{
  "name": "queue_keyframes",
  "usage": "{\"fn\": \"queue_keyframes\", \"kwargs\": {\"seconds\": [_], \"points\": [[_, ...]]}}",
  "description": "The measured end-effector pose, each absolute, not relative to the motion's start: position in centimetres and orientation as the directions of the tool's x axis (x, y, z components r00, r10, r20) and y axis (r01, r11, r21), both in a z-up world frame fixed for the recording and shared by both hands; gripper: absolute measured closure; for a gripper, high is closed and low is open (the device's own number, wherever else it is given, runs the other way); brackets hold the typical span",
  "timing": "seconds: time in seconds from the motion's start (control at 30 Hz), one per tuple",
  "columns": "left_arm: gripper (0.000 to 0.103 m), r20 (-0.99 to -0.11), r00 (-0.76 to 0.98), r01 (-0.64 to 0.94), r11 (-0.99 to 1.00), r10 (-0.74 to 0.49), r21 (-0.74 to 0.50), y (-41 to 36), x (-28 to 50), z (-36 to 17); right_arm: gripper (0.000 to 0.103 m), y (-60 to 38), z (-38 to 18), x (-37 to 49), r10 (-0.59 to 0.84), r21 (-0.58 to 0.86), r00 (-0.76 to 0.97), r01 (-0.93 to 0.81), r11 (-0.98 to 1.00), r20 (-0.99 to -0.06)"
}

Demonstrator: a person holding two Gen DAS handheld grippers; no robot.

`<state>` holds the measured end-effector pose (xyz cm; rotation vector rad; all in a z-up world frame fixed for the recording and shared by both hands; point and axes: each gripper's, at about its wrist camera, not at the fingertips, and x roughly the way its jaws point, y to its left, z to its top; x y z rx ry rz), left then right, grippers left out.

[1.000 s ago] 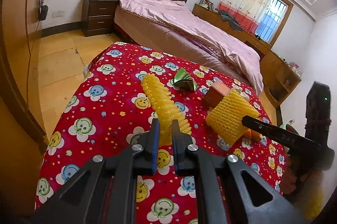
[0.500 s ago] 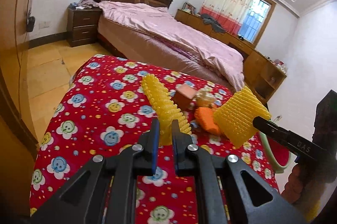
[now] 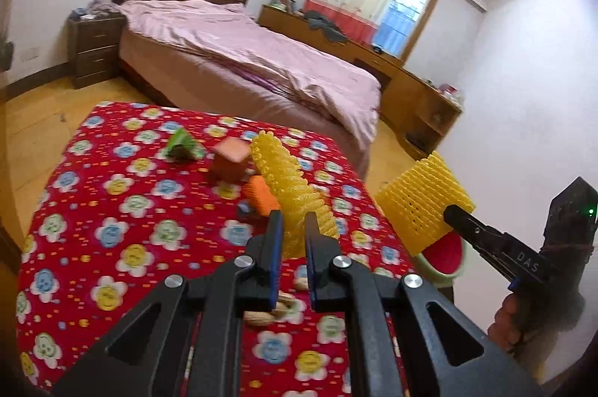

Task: Collect trash
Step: 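Carry both yellow foam nets over the red bucket and open both tools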

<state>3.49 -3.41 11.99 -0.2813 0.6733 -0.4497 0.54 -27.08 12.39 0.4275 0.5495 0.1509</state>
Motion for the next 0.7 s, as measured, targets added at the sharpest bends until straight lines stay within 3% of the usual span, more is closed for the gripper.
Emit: {"fn": "queue_keyframes", "kwargs": {"seconds": [0.7], "points": [[0.093,-0.554,0.562,0.559,0.775,-0.615,-0.293,-19.0,4.2,13.6,0.091,-39.3,12.1,-6.9,-0.011,0.485,0.909,0.232,0.843,-0.417]]}}
